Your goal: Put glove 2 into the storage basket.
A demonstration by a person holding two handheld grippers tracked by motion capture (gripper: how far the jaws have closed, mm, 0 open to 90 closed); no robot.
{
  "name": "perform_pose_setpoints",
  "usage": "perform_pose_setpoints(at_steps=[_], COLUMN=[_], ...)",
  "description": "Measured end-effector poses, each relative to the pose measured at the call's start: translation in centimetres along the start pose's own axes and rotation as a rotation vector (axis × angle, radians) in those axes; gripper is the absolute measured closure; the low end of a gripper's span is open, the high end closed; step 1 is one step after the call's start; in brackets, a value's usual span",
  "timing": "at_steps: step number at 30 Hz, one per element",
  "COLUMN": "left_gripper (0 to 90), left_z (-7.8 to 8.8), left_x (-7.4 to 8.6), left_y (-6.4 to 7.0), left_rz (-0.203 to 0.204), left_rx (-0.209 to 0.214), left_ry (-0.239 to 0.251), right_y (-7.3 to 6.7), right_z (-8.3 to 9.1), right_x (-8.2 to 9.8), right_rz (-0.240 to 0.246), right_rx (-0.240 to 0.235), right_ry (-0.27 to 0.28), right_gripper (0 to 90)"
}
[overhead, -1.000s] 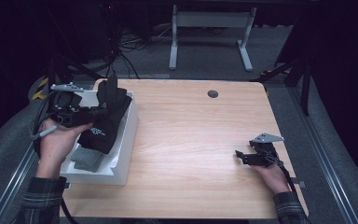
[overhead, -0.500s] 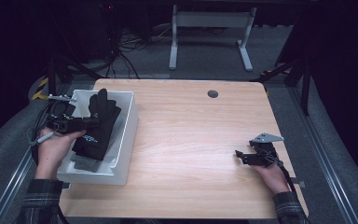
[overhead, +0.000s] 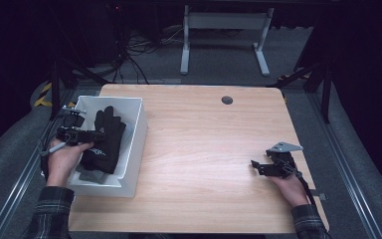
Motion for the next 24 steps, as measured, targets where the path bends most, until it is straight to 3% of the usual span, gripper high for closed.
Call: perform_pose_setpoints(at_steps=[4,7,13,24], left_gripper=[41.8,36.6,28.4,24.2], left_z=[0.0,0.2,1.1,1.8], left_x=[-0.1,-0.2,-0.7,-2.5], left_y=[0.1,0.0,0.9,5.2], left_rz=[-0.009,-0.011,-0.044,-0.114], left_rx=[-0.063,-0.078,-0.053,0.051], left_ry=[0.023,0.039,0.087,0.140], right_y=[0.0,0.0,0.0,0.0], right_z=[0.0,0.0,0.0,0.0], right_x=[0.0,0.0,0.0,0.0], right_rz=[0.000,0.000,0.000,0.000], right_rx=[0.000,0.000,0.001,0.001], right_ry=[0.000,0.000,0.000,0.000], right_gripper=[22.2,22.2,22.2,22.2])
Point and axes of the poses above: each handheld gripper's, and its own axes: z roughly backward along the jaws, x roughly out of its underside, y roughly to its right, the point moved 3 cm from there along -z, roughly forward along the jaws, and after that the axes turned 11 degrees about y, right-handed, at the moved point
